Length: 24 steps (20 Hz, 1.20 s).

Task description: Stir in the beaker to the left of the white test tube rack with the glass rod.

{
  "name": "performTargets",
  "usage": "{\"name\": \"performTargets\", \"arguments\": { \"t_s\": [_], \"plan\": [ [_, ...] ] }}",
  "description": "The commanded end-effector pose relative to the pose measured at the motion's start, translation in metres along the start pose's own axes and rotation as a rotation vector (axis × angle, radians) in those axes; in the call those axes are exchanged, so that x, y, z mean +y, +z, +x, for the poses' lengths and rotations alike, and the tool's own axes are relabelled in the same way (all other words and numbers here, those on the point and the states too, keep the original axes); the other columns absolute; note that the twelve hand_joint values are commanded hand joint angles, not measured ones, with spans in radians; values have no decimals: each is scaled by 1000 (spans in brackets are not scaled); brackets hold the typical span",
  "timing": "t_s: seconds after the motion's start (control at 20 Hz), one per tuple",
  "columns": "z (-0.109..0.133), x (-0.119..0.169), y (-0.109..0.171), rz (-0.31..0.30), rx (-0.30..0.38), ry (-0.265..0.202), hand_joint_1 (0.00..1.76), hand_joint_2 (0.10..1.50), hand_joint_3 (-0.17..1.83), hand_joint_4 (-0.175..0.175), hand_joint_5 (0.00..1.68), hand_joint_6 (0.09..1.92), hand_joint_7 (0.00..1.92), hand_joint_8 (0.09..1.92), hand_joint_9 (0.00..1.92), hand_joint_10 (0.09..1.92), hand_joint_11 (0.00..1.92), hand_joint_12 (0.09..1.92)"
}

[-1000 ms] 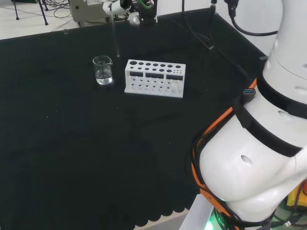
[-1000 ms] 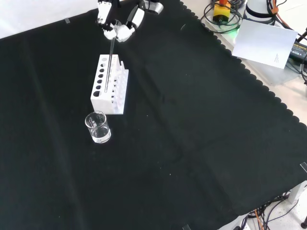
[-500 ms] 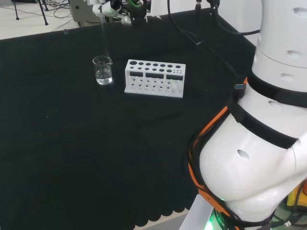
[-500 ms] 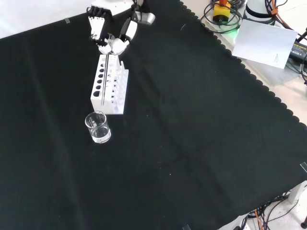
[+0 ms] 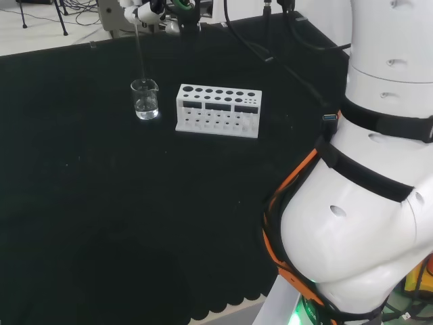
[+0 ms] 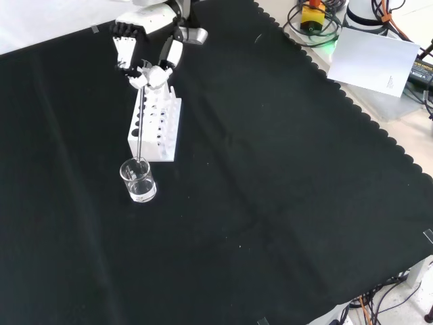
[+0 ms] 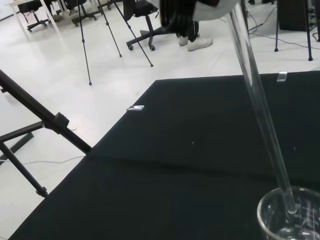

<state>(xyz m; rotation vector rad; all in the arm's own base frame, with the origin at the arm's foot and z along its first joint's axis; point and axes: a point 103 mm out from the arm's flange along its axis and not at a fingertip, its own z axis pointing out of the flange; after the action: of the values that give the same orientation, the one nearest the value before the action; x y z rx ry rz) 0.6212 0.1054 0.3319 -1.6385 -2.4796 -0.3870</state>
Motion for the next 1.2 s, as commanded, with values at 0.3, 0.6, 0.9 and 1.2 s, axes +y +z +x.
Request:
{"name": "performTargets", "arguments": {
  "t_s": [0.3,0.6,0.9,1.2],
  "plan": [
    [-17,14,5,12,27,7,1281,886,489,-175,958,851,1022,1341,1548,1008,1643,758],
    [-36,17,25,34,18,20,1281,887,488,-175,958,851,1022,1342,1548,1008,1643,760],
    [-46,21,49,73,32,36,1281,888,486,-175,957,851,1021,1343,1549,1008,1643,762],
    [-63,22,63,102,39,62,1281,889,484,-175,957,852,1021,1343,1549,1008,1643,763]
  ]
}}
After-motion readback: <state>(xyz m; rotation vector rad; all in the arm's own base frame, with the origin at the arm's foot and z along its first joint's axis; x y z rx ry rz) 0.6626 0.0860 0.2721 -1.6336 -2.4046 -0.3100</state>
